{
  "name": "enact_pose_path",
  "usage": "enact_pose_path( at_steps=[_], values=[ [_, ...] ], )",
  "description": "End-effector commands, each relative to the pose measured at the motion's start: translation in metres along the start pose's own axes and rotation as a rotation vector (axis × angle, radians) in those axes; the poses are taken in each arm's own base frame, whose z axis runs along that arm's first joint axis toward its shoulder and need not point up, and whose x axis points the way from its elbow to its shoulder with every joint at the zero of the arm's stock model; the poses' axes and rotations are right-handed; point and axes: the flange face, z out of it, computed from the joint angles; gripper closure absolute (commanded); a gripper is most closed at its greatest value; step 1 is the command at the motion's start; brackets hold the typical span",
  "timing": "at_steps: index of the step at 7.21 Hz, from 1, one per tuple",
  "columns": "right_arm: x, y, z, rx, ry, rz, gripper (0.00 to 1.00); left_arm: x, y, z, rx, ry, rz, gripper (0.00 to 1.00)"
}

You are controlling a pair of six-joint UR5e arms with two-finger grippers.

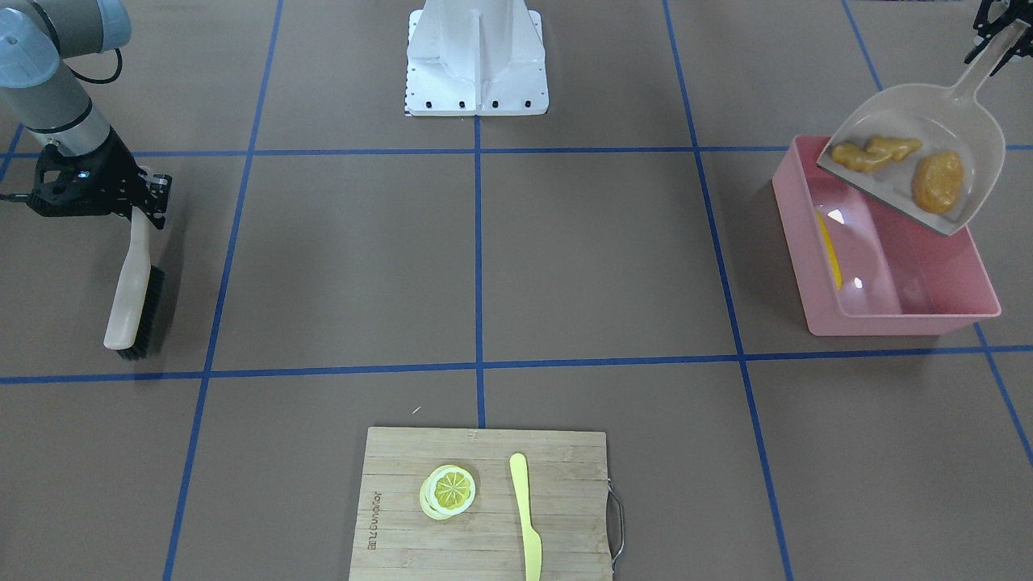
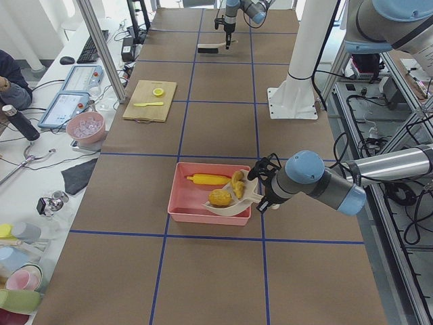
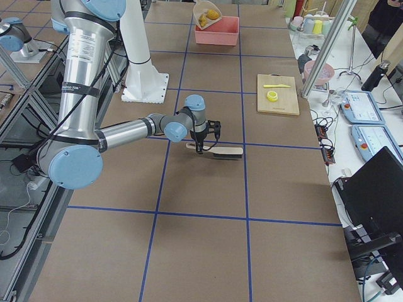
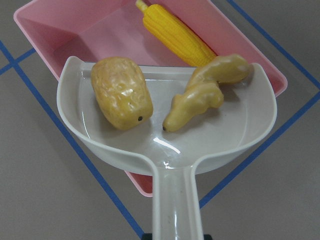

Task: Sweep and dump trash into bin
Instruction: 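Tip the dustpan into the pink bin with the left gripper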

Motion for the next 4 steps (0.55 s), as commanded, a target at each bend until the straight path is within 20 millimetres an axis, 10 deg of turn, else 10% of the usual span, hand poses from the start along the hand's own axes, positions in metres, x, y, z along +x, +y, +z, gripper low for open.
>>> enact_pose_path(
  at_steps=[1,4],
  values=[
    [-0.001,-0.001,0.004,-0.007,-0.001,0.000,1.00,0.002,-0.009,-0.013,-0.039,-0.002,0.021,1.00],
    [-0.003,-0.007,0.014,-0.006,-0.005,0.028,1.00,0.003,-0.009,-0.020,-0.105,-0.031,0.072,1.00]
  ],
)
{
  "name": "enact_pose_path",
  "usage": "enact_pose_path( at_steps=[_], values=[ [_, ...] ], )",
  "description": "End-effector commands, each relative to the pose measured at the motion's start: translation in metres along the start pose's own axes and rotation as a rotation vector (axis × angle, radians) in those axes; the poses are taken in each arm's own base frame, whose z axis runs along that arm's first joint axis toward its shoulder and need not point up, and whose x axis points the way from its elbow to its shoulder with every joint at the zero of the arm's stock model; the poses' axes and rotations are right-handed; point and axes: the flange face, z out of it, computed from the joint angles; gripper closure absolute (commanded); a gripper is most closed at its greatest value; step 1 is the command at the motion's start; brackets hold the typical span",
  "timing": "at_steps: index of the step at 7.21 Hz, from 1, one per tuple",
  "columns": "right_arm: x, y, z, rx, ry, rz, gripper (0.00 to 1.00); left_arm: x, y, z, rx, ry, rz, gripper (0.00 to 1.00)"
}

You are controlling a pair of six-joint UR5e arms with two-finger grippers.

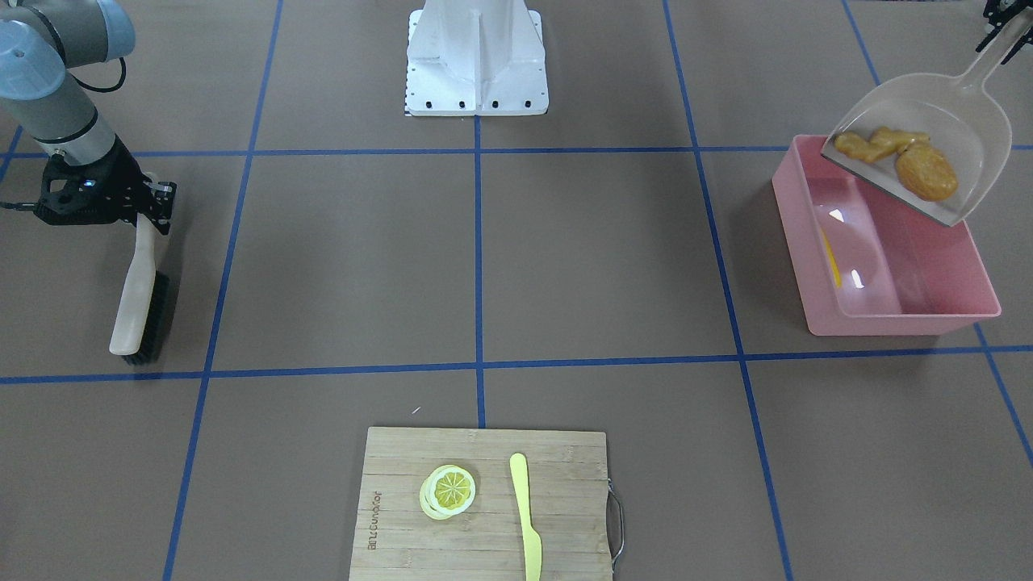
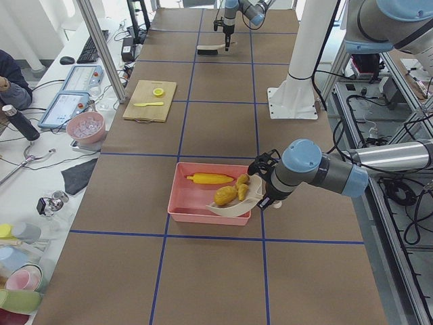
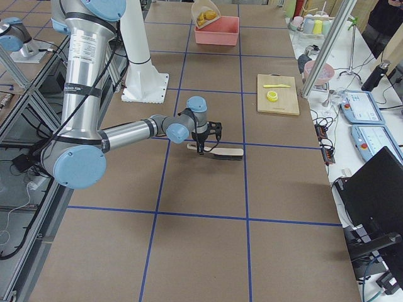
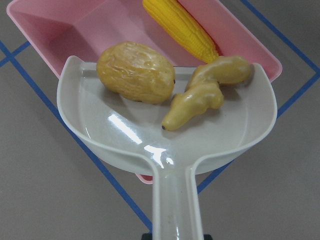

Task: Sweep and dump trash into bin
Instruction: 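Tip the dustpan into the pink bin with the left gripper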

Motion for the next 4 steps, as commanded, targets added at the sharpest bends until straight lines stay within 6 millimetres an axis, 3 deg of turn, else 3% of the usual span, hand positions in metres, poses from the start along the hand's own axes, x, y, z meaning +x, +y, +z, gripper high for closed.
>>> enact_pose_path(
  at_steps=[1,2,3,4],
  values=[
    [-0.001,-0.001,0.002,0.000,-0.003,0.016,0.73,-0.001,-0.002,-0.005,-0.022,-0.022,0.018,1.00],
    [-0.001,-0.001,0.002,-0.001,-0.004,0.016,0.32,0.003,-0.013,-0.013,-0.042,-0.011,0.024,1.00],
    [-0.002,-0.001,0.001,0.000,-0.008,0.026,0.00,-0.004,-0.023,-0.021,-0.066,-0.010,0.041,1.00],
    [-0.004,-0.001,-0.001,0.002,-0.012,0.025,0.00,-0.012,-0.036,-0.034,-0.082,-0.030,0.032,1.00]
  ],
)
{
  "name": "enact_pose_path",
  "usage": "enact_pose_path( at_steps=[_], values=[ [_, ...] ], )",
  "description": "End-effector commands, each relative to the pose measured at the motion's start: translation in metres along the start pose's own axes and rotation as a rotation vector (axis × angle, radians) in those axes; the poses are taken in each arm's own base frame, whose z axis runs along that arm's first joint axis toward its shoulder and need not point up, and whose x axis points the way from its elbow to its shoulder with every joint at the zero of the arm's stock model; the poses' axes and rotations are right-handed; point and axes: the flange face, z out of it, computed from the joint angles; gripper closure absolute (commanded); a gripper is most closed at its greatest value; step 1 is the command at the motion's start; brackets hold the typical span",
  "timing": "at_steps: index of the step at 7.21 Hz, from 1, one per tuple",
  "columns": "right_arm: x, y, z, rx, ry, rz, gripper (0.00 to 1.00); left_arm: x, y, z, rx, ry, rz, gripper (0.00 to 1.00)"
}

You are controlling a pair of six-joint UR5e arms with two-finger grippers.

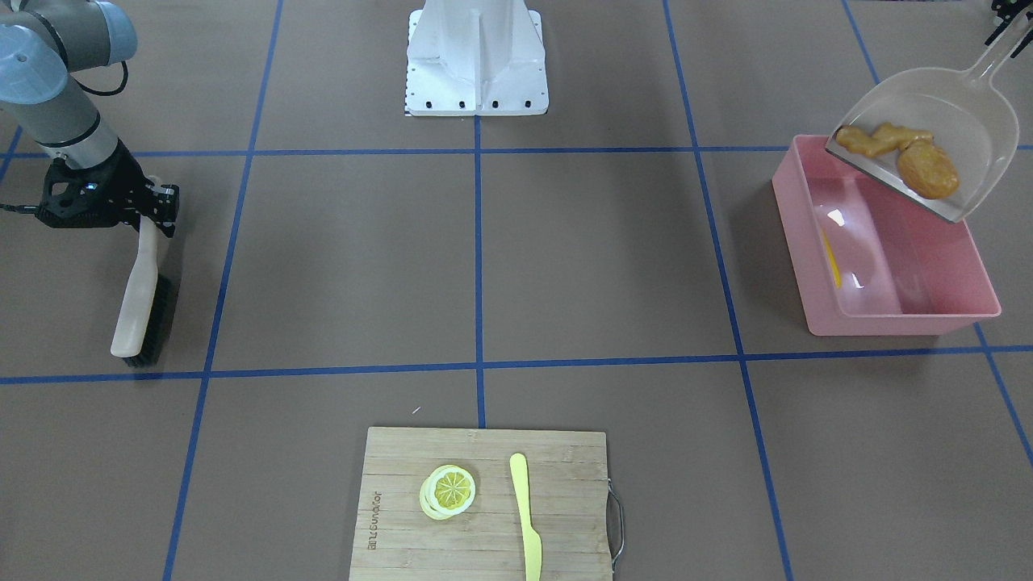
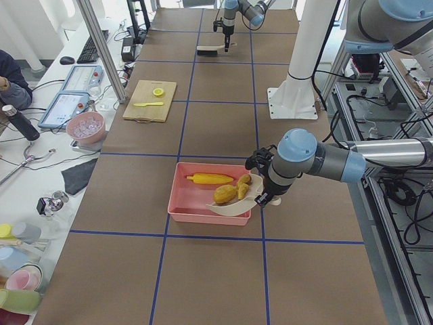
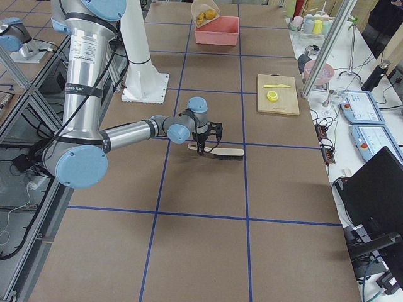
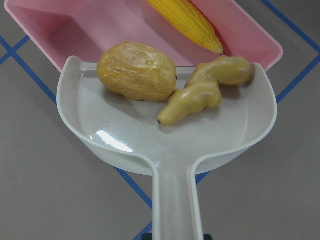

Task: Sweep and dump trash into bin
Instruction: 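Tip the dustpan into the pink bin with the left gripper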

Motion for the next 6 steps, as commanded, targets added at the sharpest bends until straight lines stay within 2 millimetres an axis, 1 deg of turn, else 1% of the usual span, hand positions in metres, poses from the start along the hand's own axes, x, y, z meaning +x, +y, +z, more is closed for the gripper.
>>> enact_pose_path(
  at_steps=[1,2,3,4,6],
  values=[
    [-0.003,0.000,-0.004,0.005,-0.008,0.002,0.00,-0.012,-0.013,-0.020,-0.053,-0.022,0.030,1.00],
    [-0.005,0.000,-0.008,0.009,-0.017,-0.003,0.00,-0.019,-0.018,-0.026,-0.060,-0.036,0.018,1.00],
    [-0.010,0.000,-0.017,0.027,-0.042,-0.012,0.00,-0.021,-0.019,-0.027,-0.058,-0.037,0.017,1.00],
    [-0.008,-0.008,-0.032,0.064,-0.070,-0.007,0.00,-0.022,-0.020,-0.033,-0.026,-0.045,0.013,1.00],
    [0.011,-0.028,-0.060,0.129,-0.076,0.036,0.00,-0.029,-0.028,-0.057,0.079,-0.091,0.012,1.00]
  ],
)
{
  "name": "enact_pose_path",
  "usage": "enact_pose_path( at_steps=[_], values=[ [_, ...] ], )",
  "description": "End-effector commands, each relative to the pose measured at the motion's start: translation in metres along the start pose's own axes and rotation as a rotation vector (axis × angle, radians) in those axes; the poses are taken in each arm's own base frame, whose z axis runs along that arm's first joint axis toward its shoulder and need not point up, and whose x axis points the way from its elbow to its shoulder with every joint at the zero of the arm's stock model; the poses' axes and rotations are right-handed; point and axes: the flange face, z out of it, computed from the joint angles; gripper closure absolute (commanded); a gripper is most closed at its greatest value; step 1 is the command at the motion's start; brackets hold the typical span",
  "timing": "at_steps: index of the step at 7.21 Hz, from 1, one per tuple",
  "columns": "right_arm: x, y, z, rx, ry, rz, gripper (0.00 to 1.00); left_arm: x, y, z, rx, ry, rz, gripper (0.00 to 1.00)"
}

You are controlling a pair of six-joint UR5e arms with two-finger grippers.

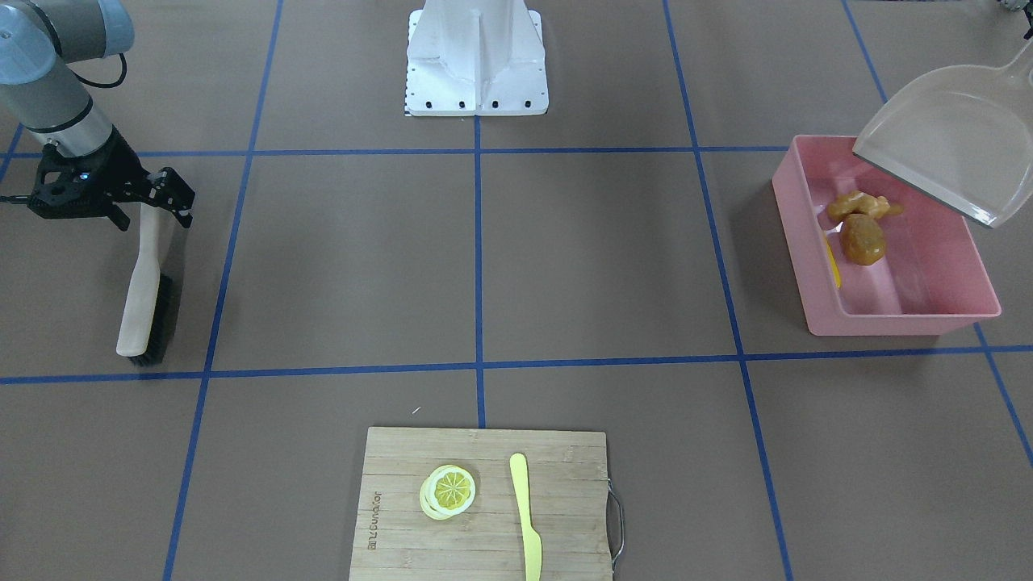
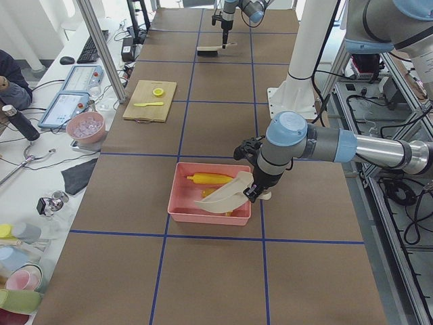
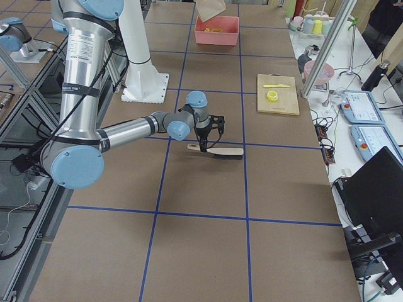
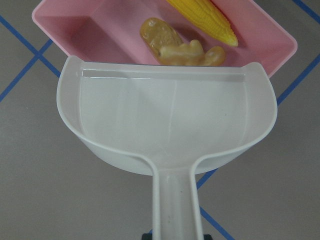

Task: Sweep and dump trash into bin
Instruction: 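Tip the dustpan into the pink bin with the left gripper, then lower the empty dustpan back onto the table with the left gripper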

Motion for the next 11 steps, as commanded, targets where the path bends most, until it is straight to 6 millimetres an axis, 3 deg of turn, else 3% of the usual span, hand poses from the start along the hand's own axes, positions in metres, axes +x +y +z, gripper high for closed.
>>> enact_pose_path(
  at_steps=[1,3,4,6,7,8,9,11],
  values=[
    [0.022,-0.028,-0.034,0.080,-0.007,0.051,0.00,-0.006,-0.007,-0.025,0.110,-0.061,0.013,1.00],
    [0.065,-0.049,-0.064,0.111,0.010,0.025,0.00,-0.006,-0.026,-0.025,0.157,-0.069,0.097,1.00],
    [0.097,-0.059,-0.081,0.122,0.041,0.020,0.00,-0.006,-0.048,-0.025,0.184,-0.067,0.170,1.00],
    [0.146,-0.088,-0.105,0.082,0.121,-0.064,0.00,0.016,-0.088,-0.006,0.235,-0.041,0.315,1.00],
    [0.146,-0.112,-0.124,0.036,0.125,0.004,0.00,0.036,-0.110,0.010,0.281,-0.006,0.376,1.00],
    [0.151,-0.117,-0.125,-0.001,0.137,0.050,0.00,0.056,-0.126,0.027,0.324,0.026,0.485,1.00],
    [0.167,-0.115,-0.111,-0.033,0.147,0.082,0.00,0.067,-0.146,0.049,0.355,0.048,0.594,1.00],
    [0.190,-0.124,-0.083,-0.078,0.133,0.127,0.00,0.115,-0.194,0.094,0.374,0.053,0.785,1.00]
  ],
)
